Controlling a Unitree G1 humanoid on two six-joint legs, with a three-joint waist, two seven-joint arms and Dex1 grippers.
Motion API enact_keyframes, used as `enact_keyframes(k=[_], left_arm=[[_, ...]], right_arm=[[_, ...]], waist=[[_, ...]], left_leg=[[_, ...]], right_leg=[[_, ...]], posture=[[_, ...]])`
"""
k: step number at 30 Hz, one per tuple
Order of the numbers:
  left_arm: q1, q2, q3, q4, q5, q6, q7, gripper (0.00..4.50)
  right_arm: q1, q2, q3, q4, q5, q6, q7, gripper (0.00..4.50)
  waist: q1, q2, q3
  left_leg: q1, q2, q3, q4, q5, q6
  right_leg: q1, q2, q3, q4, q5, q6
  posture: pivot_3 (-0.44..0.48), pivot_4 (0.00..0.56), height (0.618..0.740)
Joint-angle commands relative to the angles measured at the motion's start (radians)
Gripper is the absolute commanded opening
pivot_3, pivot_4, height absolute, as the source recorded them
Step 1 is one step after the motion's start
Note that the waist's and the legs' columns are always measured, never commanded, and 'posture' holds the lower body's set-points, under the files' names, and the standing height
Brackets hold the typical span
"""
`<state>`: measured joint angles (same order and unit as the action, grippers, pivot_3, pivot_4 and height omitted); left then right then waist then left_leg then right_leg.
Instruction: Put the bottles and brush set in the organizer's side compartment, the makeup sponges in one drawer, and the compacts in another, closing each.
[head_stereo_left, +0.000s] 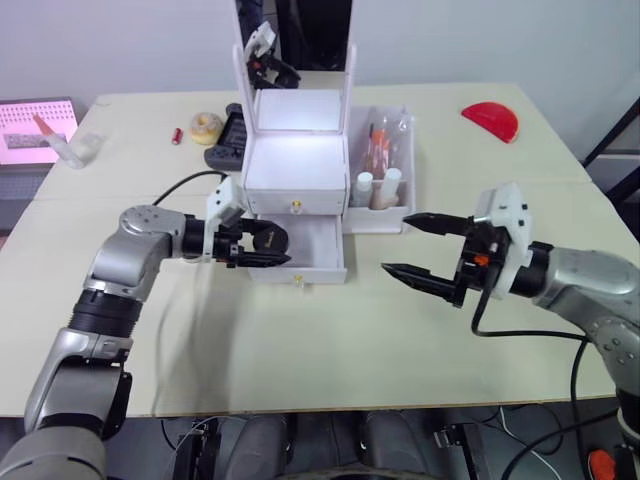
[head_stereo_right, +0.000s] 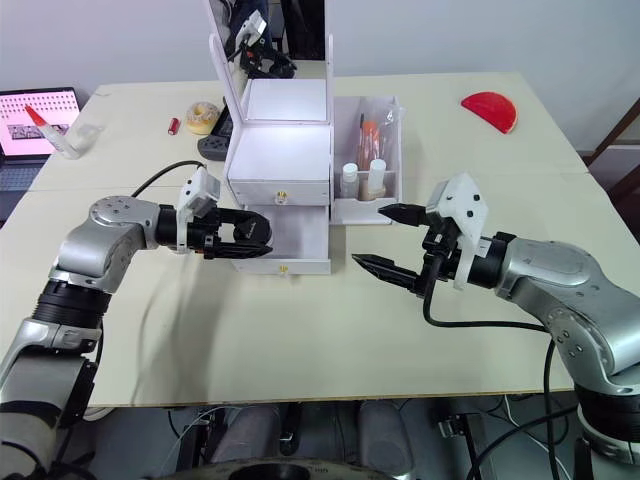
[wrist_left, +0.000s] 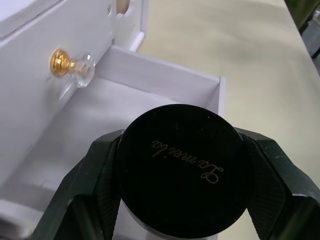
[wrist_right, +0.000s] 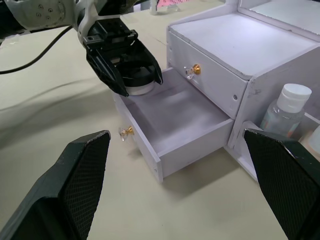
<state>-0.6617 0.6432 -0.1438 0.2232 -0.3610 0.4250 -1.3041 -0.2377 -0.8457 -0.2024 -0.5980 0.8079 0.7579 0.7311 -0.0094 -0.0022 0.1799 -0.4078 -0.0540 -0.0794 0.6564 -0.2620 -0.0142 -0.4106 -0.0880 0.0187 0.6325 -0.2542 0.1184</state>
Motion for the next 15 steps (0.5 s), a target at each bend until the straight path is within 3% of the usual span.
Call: enact_keyframes(k=[1, 3, 6, 7, 15], left_arm=[[-0.016, -0.009, 0.015, -0.013, -0.002, -0.009, 0.003, 2.7], [-0.016, -0.014, 0.017, -0.01, 0.0, -0.011, 0.006, 2.7], [-0.017, -0.024, 0.025, -0.003, 0.003, -0.015, 0.017, 4.23], [-0.017, -0.023, 0.023, -0.001, 0.008, -0.016, 0.021, 4.42], [-0.01, 0.022, 0.049, -0.032, -0.014, 0.037, 0.007, 4.42]], right_arm=[[0.004, 0.0, -0.031, -0.034, 0.015, -0.009, -0.007, 4.5], [0.007, 0.001, -0.032, -0.038, 0.016, -0.008, -0.012, 4.5], [0.011, 0.003, -0.034, -0.038, 0.016, -0.01, -0.017, 4.5], [0.013, 0.004, -0.034, -0.038, 0.016, -0.011, -0.018, 4.5], [0.017, 0.002, -0.045, -0.036, 0.023, -0.014, -0.022, 4.5]], waist=[[0.001, 0.0, 0.0], [0.0, 0.0, 0.0], [-0.001, 0.0, 0.0], [-0.001, 0.0, 0.0], [-0.001, 0.0, 0.0]], left_leg=[[0.0, 0.0, 0.0, 0.0, 0.0, 0.0], [0.0, 0.0, 0.0, 0.001, 0.0, 0.0], [0.0, 0.0, 0.0, 0.001, 0.0, 0.0], [0.0, 0.0, 0.0, 0.001, 0.0, 0.0], [0.0, 0.0, 0.0, 0.002, 0.0, 0.0]], right_leg=[[0.0, 0.0, 0.0, 0.0, 0.0, 0.0], [0.0, 0.0, 0.0, 0.0, 0.0, 0.0], [0.0, 0.0, 0.0, 0.001, 0.0, 0.0], [0.0, 0.0, 0.0, 0.001, 0.0, 0.0], [0.0, 0.0, 0.0, 0.001, 0.0, 0.0]], posture=[[0.0, 0.15, 0.74], [0.0, 0.15, 0.74], [0.0, 0.15, 0.74], [0.0, 0.15, 0.74], [0.0, 0.15, 0.74]])
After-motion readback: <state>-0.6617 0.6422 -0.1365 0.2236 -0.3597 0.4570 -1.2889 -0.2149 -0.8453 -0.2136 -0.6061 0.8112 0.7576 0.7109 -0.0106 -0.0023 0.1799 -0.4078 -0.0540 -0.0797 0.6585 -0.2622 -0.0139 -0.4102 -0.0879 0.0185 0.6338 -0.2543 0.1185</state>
